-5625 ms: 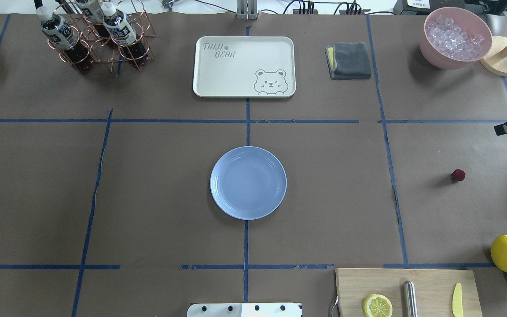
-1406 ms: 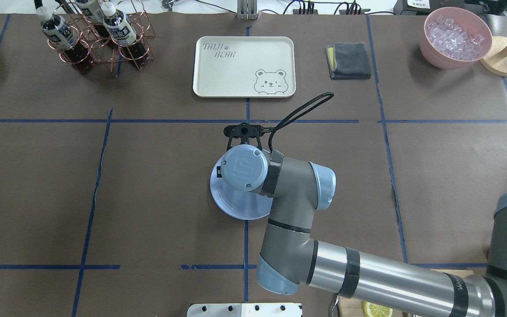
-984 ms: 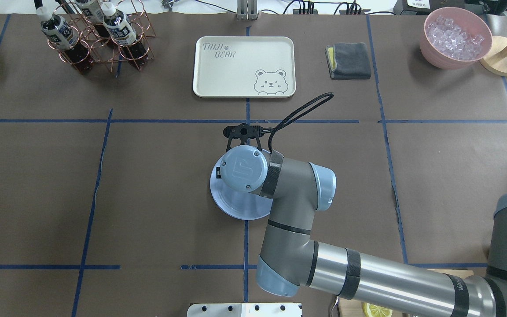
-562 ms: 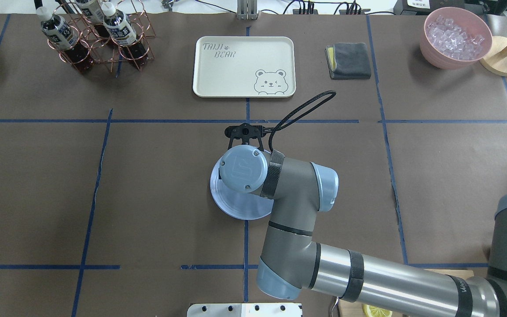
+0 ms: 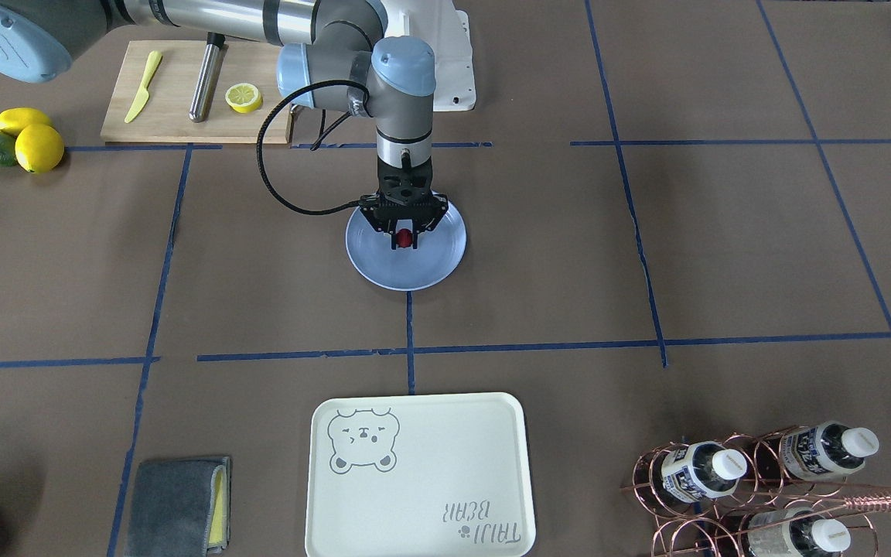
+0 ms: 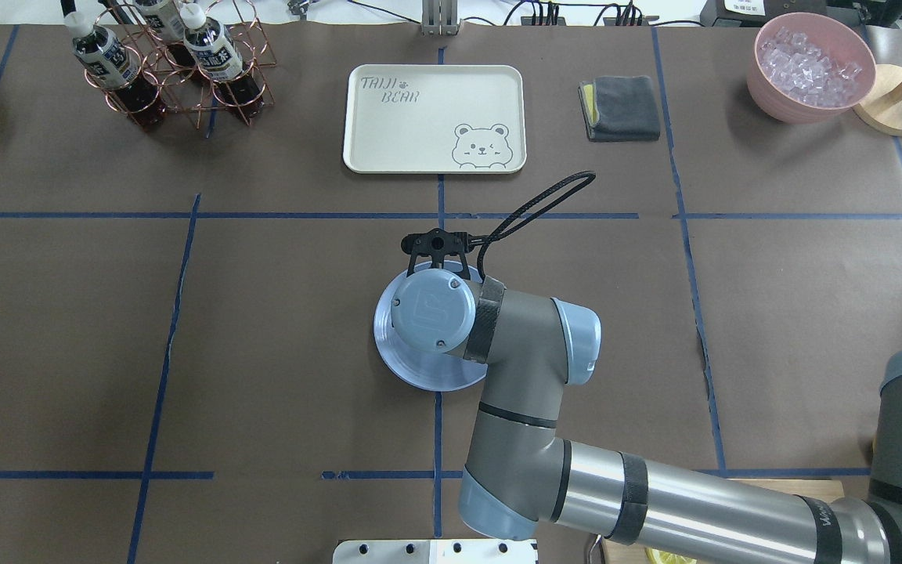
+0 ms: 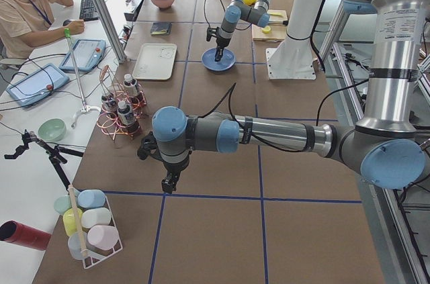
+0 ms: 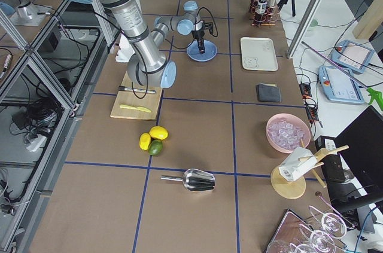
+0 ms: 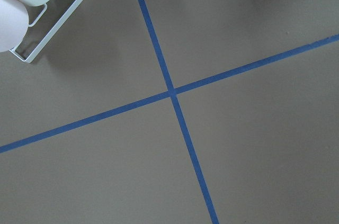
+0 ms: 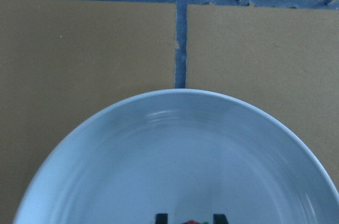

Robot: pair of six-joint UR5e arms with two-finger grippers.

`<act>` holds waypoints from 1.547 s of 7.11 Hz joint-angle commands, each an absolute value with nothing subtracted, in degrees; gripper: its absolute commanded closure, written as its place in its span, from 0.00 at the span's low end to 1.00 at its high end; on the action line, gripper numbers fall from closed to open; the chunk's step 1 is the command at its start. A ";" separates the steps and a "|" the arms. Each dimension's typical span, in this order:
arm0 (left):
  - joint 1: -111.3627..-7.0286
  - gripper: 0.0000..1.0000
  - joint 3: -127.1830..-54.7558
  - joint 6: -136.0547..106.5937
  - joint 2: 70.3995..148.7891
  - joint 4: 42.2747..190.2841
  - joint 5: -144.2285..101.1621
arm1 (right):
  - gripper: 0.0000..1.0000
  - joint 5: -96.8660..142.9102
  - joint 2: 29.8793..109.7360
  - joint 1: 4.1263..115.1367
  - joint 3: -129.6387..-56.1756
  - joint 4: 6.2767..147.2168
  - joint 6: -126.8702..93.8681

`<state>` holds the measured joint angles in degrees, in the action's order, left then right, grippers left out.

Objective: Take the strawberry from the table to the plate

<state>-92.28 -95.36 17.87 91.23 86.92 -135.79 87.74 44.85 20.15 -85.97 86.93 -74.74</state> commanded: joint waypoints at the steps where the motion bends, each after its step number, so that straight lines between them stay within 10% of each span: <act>1: -92.29 0.00 -95.36 17.93 91.32 86.92 -135.79 | 0.33 87.71 45.53 20.04 -85.96 86.92 -74.71; 3: -92.29 0.00 -95.36 17.84 91.41 86.92 -135.79 | 0.00 87.80 44.92 20.04 -86.91 86.84 -74.62; 7: -92.29 0.00 -95.09 17.93 91.23 86.66 -135.70 | 0.00 97.83 52.00 35.09 -103.76 92.45 -60.30; 11: -92.37 0.00 -95.36 17.93 90.53 86.66 -135.35 | 0.00 123.09 71.75 67.07 -104.59 92.46 -12.43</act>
<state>-92.34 -95.17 17.93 90.68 86.67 -135.50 116.88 64.88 57.61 -104.62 92.38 -28.10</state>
